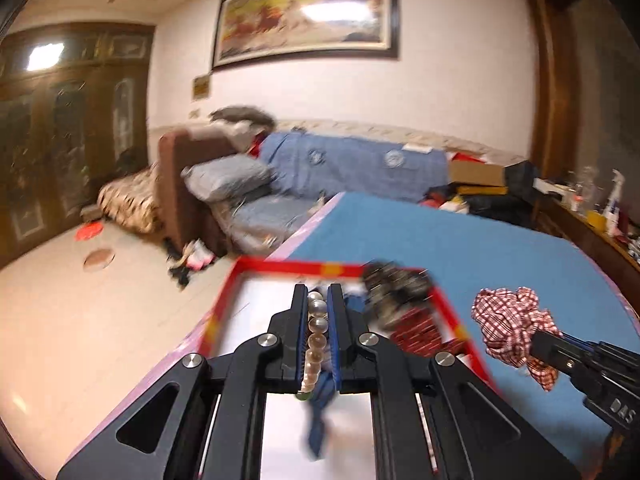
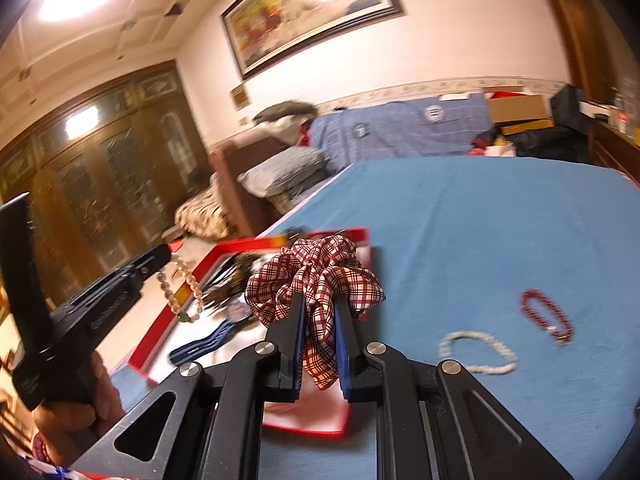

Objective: Organize jewelry
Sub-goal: 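Open the right gripper releasing the gingham scrunchie while the left releases the pearl bracelet in the tray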

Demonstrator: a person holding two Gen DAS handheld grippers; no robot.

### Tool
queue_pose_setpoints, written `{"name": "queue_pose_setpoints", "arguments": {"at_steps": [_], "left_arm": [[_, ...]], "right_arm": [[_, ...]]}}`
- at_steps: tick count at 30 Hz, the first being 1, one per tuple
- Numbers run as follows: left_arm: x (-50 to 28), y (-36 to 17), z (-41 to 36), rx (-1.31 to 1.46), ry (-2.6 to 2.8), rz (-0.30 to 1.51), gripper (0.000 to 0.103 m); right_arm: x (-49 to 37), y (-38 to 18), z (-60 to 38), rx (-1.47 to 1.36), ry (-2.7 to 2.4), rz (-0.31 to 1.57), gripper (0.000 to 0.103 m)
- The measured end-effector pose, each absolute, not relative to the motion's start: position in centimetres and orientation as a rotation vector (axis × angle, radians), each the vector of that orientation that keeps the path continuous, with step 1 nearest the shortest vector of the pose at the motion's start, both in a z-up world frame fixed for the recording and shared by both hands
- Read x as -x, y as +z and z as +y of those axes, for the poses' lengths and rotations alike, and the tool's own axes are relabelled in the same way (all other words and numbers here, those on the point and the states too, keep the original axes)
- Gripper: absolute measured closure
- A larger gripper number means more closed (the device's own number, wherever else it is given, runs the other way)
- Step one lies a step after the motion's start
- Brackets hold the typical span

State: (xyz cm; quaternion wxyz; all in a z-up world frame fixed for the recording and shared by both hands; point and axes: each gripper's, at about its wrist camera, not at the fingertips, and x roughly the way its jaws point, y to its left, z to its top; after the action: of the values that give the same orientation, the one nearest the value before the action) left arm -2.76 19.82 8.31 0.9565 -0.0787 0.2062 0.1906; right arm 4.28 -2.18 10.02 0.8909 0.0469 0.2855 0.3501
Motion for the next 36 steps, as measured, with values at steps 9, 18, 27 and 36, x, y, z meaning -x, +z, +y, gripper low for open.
{"name": "queue_pose_setpoints", "arguments": {"at_steps": [9,18,27,36], "left_arm": [[1.8,4.8,22.7,0.212,0.442,0.517,0.094],[0.6,4.3,22.2,0.205,0.443,0.557,0.094],[0.3,4.1,22.2,0.196,0.449,0.569,0.094],[-0.3,3.5,22.2,0.191,0.455,0.594,0.094]], "right_arm": [[-3.0,8.1,3.5,0.015,0.82,0.636,0.087],[-3.5,6.4,5.8,0.072,0.842,0.689,0.087],[-3.3,5.2,6.5,0.097,0.843,0.733,0.086],[-3.9,4.2,7.3,0.123,0.831,0.77,0.086]]}}
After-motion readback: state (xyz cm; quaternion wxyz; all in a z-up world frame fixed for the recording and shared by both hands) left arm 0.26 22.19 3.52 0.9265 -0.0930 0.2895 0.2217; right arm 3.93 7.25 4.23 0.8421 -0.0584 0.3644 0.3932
